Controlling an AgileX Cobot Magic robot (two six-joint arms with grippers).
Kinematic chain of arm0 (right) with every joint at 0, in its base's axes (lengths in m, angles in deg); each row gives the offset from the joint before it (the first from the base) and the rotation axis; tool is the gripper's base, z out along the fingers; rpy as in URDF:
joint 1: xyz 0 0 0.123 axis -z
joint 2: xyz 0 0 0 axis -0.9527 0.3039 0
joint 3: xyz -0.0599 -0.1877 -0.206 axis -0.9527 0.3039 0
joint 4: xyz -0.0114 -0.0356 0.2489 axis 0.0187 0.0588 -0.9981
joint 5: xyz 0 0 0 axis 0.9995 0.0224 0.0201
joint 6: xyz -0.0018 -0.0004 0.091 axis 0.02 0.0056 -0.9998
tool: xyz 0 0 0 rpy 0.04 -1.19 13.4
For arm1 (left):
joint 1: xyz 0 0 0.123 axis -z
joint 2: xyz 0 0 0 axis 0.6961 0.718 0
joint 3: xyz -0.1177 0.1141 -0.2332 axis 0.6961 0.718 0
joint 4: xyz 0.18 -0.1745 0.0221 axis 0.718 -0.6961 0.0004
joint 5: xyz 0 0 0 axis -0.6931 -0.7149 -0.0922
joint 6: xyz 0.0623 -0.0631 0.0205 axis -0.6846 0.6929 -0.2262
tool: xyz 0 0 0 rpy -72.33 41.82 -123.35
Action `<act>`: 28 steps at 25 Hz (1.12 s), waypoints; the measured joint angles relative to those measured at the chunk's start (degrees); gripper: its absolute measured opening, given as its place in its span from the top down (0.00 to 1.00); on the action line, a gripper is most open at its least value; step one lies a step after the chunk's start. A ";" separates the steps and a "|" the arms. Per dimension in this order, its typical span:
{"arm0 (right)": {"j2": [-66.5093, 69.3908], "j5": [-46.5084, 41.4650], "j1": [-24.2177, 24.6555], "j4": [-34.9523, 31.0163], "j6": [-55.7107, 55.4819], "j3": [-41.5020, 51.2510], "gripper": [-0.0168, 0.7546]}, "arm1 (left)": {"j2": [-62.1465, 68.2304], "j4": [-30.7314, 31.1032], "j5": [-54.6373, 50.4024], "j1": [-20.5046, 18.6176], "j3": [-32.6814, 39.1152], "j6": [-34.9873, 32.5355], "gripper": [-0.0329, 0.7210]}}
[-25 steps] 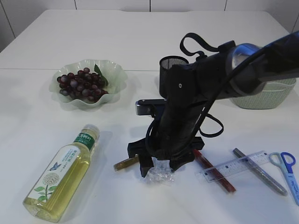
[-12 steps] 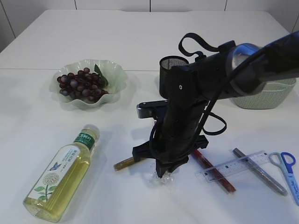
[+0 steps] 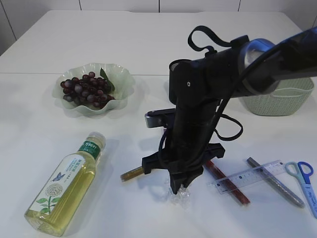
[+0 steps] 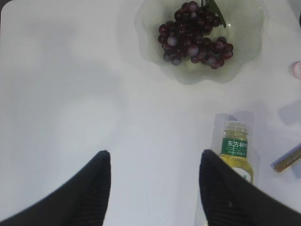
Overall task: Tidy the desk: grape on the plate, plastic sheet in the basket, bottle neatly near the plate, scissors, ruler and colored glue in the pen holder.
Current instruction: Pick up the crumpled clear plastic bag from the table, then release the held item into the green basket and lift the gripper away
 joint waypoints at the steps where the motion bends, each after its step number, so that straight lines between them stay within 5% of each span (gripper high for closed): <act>1: 0.00 -1.18 0.00 -0.10 0.00 -0.60 0.87 | 0.00 0.00 0.00 0.00 0.00 0.00 0.38; 11: -3.02 -12.70 0.00 0.67 -0.13 -10.26 0.88 | 0.00 0.32 0.00 0.00 0.00 0.00 0.38; 17: -3.11 -14.84 1.27 7.84 -1.82 -22.98 0.89 | 0.00 0.32 0.00 0.00 0.00 0.00 0.38; 28: -3.11 -16.09 19.20 13.49 -2.80 -41.79 0.89 | 0.00 0.32 0.00 0.00 0.00 0.00 0.38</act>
